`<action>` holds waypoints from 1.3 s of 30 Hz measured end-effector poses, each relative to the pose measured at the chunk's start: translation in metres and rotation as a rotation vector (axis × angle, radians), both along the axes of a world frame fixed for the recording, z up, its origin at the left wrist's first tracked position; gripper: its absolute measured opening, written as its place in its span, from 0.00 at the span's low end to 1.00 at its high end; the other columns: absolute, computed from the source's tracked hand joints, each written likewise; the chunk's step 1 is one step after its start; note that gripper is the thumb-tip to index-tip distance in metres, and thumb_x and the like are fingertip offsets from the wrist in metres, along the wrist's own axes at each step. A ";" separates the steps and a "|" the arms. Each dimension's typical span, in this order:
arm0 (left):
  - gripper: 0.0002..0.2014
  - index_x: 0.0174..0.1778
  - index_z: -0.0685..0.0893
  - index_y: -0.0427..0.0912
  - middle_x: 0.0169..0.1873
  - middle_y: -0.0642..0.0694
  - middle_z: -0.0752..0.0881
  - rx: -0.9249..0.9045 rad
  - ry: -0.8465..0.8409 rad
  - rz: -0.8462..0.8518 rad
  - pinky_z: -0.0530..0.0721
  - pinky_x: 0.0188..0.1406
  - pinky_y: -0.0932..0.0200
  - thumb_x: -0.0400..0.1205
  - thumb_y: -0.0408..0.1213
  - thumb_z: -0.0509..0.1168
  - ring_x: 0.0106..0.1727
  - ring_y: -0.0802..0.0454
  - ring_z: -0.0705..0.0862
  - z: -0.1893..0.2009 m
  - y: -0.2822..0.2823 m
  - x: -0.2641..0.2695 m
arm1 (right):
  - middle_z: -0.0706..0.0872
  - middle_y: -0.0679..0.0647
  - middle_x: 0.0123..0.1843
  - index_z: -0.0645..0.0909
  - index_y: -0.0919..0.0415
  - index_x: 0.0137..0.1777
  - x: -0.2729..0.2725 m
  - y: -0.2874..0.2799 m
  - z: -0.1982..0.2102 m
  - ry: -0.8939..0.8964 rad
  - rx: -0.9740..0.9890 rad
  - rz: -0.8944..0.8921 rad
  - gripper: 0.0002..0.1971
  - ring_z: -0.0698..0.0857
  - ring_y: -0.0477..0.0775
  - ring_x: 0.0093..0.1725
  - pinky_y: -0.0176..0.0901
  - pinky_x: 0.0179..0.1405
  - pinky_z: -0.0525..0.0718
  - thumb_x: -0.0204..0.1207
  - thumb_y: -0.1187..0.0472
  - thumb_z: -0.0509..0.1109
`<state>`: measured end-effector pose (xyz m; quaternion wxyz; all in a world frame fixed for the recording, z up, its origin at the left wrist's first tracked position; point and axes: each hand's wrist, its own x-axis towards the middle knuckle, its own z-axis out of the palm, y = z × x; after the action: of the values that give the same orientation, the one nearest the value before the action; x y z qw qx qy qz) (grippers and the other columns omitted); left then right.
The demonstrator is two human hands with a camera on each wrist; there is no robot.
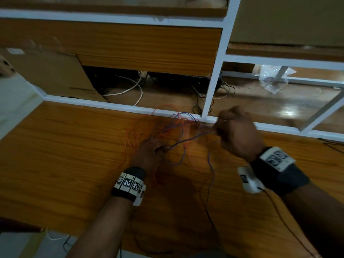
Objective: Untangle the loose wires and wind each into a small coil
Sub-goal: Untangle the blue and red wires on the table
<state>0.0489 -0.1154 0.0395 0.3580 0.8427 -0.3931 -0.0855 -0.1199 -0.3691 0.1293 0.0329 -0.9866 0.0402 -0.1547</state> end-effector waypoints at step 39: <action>0.13 0.54 0.89 0.58 0.43 0.52 0.89 0.189 -0.258 -0.081 0.76 0.56 0.40 0.77 0.50 0.64 0.53 0.42 0.79 -0.007 -0.043 -0.015 | 0.79 0.57 0.79 0.82 0.52 0.75 -0.021 0.012 -0.006 0.212 -0.068 -0.132 0.30 0.69 0.75 0.82 0.77 0.73 0.73 0.71 0.47 0.76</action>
<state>0.0338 -0.1582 0.0329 0.2198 0.8600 -0.4597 -0.0276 -0.1407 -0.3575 0.1235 -0.0152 -0.9931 0.1033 -0.0528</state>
